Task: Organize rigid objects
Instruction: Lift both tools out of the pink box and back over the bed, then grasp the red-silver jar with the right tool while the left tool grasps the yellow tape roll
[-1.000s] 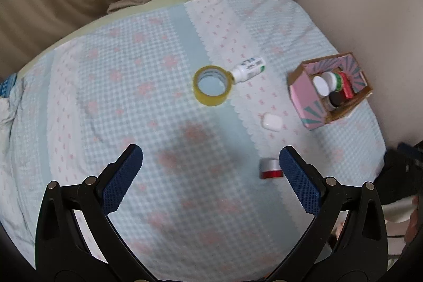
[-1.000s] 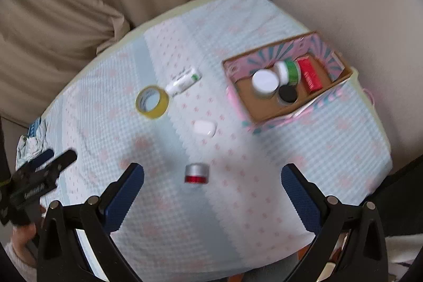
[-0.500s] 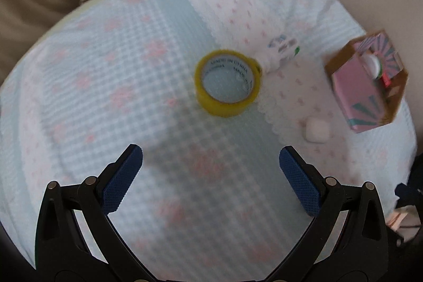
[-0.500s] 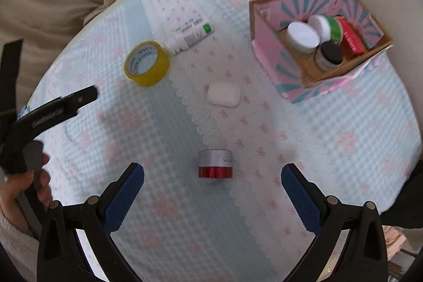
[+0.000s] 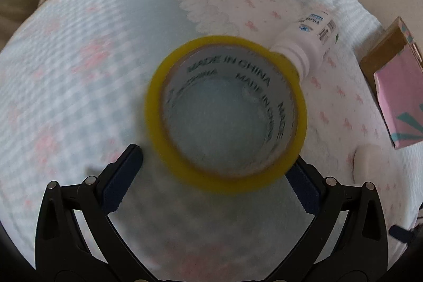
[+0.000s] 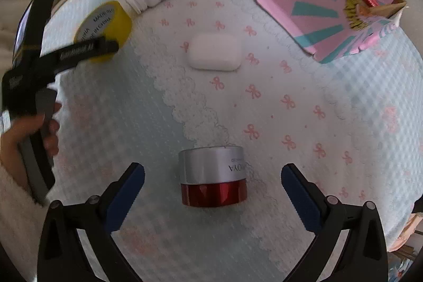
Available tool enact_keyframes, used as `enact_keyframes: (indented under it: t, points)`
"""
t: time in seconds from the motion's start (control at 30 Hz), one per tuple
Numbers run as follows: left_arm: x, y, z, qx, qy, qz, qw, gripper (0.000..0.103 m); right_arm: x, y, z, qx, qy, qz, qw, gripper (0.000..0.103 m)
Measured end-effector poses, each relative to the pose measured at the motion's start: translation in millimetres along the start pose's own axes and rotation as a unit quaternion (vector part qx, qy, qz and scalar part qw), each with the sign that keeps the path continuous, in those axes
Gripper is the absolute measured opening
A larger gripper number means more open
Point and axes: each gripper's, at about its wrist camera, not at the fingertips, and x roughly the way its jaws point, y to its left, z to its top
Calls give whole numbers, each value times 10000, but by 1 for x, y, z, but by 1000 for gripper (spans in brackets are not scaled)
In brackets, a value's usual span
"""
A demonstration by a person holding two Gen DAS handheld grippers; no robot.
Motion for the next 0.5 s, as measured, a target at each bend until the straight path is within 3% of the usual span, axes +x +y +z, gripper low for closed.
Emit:
enact_keyframes:
  t: [0.2, 0.37, 0.5]
  points:
    - [6, -11, 10, 123, -182, 145, 9997, 103, 15, 4, -3, -52, 167, -157, 9997, 95]
    - [9, -13, 21, 161, -254, 161, 9994, 103, 25, 7, -6, -79, 342, -226, 9991, 73]
    - [6, -14, 29, 222, -293, 150, 9992, 100, 27, 10, -7, -22, 344, -270, 9990, 69]
